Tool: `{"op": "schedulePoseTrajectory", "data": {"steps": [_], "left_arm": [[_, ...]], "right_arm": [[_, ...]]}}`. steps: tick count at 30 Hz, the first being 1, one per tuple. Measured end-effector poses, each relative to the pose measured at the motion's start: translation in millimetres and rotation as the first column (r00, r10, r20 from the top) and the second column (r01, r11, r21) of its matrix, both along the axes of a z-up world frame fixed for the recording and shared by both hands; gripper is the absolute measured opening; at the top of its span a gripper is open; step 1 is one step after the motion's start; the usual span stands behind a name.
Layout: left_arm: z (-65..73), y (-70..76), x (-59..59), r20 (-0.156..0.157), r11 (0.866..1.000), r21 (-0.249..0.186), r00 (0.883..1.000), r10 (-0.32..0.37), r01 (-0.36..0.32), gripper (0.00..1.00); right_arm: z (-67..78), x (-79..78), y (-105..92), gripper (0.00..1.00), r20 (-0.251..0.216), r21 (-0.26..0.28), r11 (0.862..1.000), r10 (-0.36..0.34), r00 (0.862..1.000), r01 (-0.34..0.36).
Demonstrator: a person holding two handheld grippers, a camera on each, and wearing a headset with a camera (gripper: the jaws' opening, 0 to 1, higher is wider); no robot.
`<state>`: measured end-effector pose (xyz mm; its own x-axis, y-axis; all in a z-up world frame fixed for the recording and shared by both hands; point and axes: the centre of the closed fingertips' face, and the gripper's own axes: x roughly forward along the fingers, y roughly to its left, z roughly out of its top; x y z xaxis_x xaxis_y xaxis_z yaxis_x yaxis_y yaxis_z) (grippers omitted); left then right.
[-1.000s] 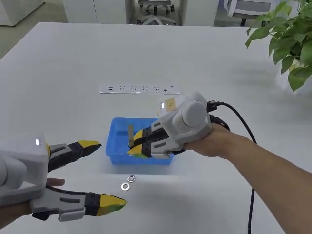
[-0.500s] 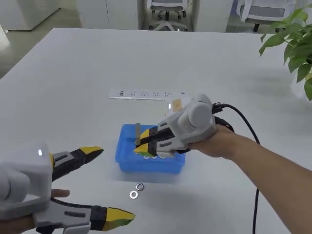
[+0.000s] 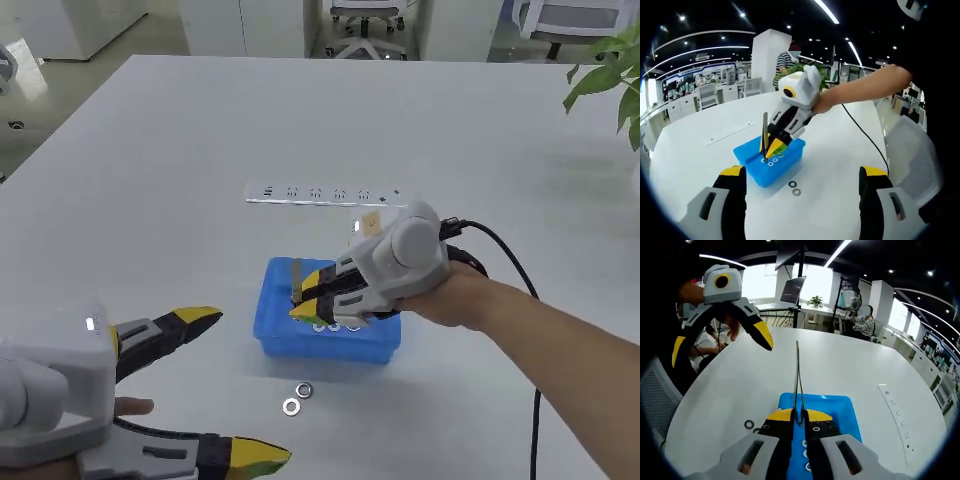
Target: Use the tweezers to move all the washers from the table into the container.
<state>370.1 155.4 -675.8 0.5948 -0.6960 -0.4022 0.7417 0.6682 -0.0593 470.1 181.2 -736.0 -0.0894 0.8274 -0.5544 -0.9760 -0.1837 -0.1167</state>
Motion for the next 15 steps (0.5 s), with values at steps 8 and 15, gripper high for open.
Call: {"op": "schedulePoseTrajectory", "data": {"steps": [8,15], "left_arm": [[0.9,1.2,8.3,0.017,1.0,-0.006,1.0,0.003,-0.003,0.99],[-1.0,2.9,16.1,0.015,1.0,-0.009,1.0,0.004,-0.003,0.98]], "right_arm": [[-14.2,4.9,0.9,0.09,-0.016,-0.012,1.0,0.004,1.0,-0.004],[-22.2,6.5,1.7,0.09,-0.027,-0.021,1.0,0.004,1.0,-0.005]]}}
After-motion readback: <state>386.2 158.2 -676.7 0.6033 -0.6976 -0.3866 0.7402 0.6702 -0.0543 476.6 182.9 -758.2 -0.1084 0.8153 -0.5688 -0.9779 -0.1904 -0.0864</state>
